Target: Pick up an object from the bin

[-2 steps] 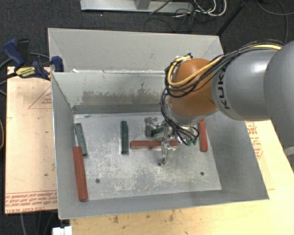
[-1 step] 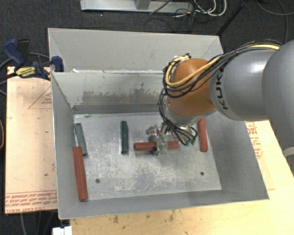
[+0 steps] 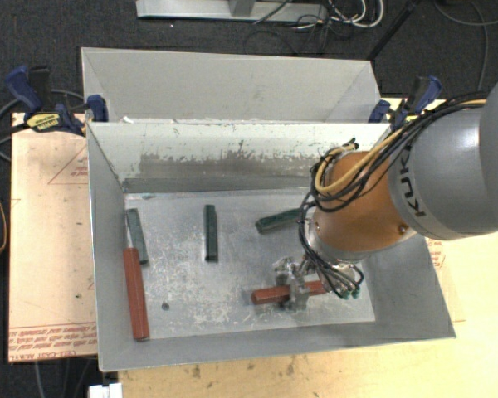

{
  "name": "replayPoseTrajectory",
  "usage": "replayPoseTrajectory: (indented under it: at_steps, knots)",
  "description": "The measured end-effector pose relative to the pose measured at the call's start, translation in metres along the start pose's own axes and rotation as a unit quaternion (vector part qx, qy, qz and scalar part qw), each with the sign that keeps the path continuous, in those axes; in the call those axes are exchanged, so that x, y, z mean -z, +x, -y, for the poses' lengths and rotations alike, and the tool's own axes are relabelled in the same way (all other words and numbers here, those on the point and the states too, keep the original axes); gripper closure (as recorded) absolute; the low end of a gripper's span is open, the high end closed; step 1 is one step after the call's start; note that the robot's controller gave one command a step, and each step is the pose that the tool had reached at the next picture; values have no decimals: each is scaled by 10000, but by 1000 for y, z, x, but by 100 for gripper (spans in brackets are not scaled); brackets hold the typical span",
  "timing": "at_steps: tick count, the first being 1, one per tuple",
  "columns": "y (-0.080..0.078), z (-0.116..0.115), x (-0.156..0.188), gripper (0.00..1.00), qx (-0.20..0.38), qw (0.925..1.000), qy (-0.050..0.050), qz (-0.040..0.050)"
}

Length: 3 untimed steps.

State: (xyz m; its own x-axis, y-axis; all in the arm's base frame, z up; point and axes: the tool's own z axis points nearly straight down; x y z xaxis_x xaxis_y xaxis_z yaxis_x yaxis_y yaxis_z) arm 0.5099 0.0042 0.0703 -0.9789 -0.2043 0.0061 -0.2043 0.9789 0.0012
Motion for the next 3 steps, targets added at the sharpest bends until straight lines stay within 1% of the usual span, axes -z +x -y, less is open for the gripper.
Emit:
replayPoseTrajectory:
  at_steps: [1,2,3]
  knots:
    - [-3,-1,1,0,5,10000,-1,34]
    - [-3,-1,1,100,-1,10000,-1,37]
    - [-6,-16,143,100,233,9997,11,79]
